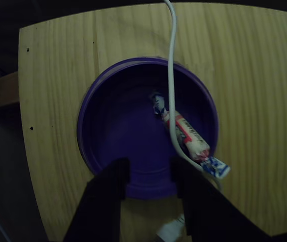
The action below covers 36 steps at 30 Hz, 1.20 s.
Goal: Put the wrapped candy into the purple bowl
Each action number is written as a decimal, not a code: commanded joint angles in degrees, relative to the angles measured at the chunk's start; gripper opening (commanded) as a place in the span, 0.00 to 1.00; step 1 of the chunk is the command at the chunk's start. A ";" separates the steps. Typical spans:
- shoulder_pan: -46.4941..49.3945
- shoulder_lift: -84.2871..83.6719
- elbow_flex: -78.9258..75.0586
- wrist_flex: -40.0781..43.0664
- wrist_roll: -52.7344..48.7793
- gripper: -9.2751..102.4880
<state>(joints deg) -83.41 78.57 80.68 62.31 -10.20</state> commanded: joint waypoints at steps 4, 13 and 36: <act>5.45 11.43 -8.35 2.90 -1.76 0.20; 21.18 19.95 -15.56 4.66 -10.90 0.07; 85.08 58.89 26.54 -2.90 -12.83 0.07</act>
<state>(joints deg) -6.86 128.41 97.29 65.57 -29.27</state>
